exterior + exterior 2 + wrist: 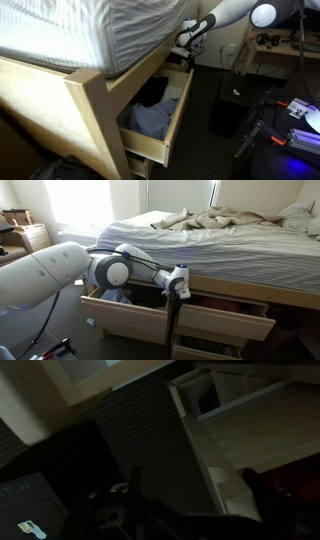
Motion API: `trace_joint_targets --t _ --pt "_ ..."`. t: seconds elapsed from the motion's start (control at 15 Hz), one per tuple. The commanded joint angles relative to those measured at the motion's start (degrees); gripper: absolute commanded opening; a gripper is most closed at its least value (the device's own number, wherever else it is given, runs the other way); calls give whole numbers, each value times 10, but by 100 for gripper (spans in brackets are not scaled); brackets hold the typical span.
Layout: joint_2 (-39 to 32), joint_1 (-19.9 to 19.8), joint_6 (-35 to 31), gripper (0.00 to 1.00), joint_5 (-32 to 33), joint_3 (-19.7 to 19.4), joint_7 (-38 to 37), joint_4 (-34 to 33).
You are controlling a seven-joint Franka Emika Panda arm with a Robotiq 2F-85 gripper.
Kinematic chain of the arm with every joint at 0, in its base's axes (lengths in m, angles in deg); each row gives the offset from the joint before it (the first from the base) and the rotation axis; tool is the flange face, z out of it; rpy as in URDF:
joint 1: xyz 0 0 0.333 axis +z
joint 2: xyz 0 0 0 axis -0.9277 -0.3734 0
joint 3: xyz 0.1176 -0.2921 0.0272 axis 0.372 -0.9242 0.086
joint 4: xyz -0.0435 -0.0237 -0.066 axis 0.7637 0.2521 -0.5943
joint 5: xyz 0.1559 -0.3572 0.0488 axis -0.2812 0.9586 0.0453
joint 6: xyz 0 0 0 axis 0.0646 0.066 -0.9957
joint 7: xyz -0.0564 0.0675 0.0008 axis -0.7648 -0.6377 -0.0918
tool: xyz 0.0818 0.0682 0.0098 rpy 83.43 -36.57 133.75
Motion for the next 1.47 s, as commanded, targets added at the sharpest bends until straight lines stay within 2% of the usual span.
trace_joint_targets --t 0.0,0.33,0.6,0.67,0.73,0.8,0.87,0.93,1.0,1.07,1.13,1.27,1.4 --pt "-40 11 65 100 33 -18 -91 -77" --pt "-86 19 218 100 58 -46 -117 -169" --pt "-128 31 320 100 91 -70 -172 -240" --pt "-125 29 325 100 130 -48 -194 -240" --pt "-135 28 334 100 141 -44 -202 -257" --pt "-144 24 324 100 150 -38 -211 -277" --pt "-104 27 279 100 165 -22 -211 -215" --pt "-104 14 314 100 162 -16 -198 -229" --pt "-107 11 315 100 164 -12 -198 -234" --pt "-102 22 305 100 140 -34 -193 -219" --pt "-102 22 304 100 141 -32 -194 -219" --pt "-95 -26 222 100 136 -28 -125 -210" --pt "-93 -45 194 100 137 -28 -44 -206"
